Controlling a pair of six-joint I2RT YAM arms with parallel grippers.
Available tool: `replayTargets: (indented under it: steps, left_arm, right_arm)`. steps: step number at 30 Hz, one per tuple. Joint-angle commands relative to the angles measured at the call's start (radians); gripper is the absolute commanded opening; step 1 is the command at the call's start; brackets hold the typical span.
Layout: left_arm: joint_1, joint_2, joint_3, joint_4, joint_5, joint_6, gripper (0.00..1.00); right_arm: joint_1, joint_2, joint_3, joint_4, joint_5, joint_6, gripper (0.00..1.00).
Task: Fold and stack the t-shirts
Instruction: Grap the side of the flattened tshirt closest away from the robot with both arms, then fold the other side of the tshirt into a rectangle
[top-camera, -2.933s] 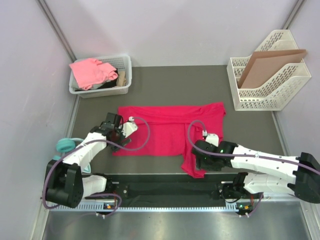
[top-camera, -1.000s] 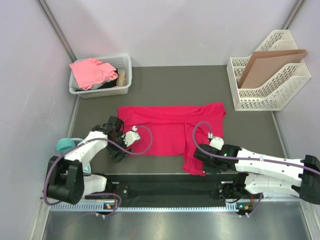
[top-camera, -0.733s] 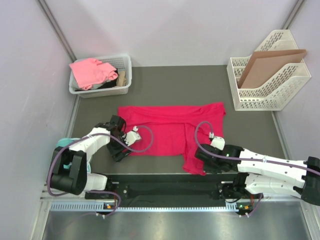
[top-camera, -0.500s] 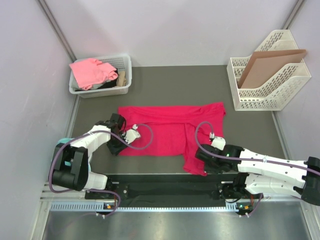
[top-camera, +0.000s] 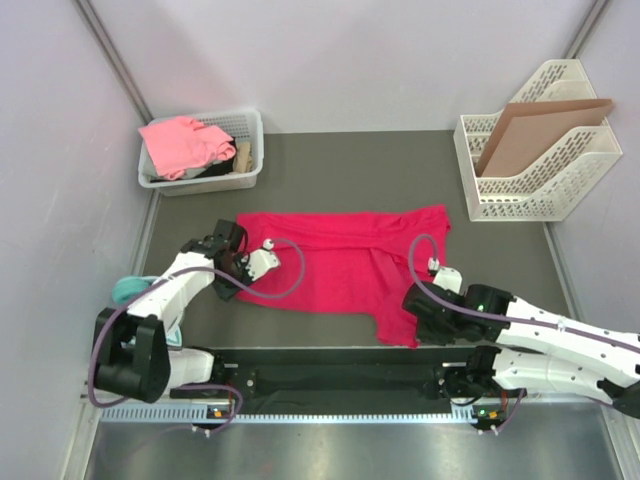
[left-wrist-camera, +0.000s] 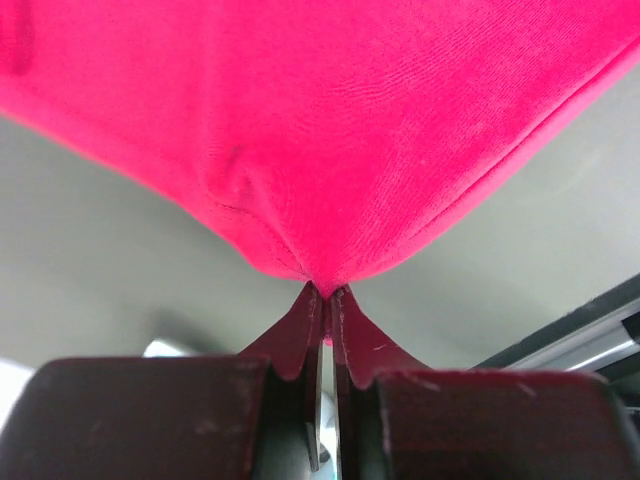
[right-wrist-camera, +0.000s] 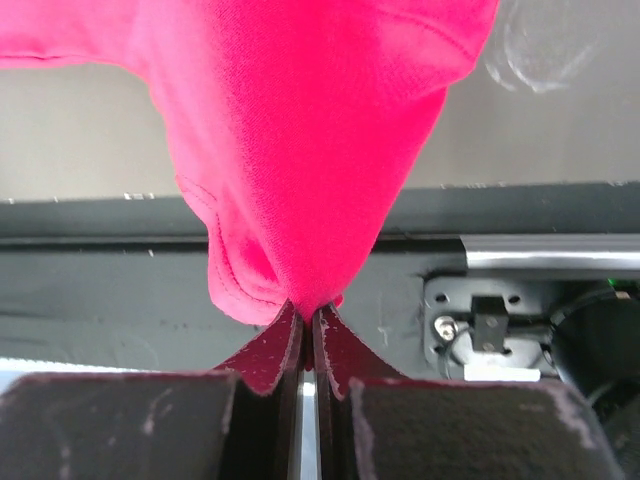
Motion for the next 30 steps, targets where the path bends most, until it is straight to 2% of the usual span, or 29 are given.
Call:
replayTargets:
  steps: [1, 10, 19, 30]
  left_arm:
    - [0.004, -0.097, 0.024, -0.080, -0.015, 0.049, 0.07]
    - [0.005, -0.170, 0.008, -0.110, -0.081, 0.070, 0.08]
    - [0.005, -0.205, 0.103, -0.150, -0.110, 0.087, 0.10]
    - [0.005, -0.023, 0.248, -0.048, -0.129, 0.076, 0.10]
  right_arm:
    - [0.017, -0.058, 0.035, -0.086, -0.052, -0.013, 0.00]
    - [0.020, -0.124, 0.029, -0.147, -0.098, -0.018, 0.00]
    - [0.018, -0.122, 0.053, -0.149, -0.070, -0.012, 0.00]
    - [-0.037, 0.028, 0.220, -0.137, 0.154, -0.051, 0.00]
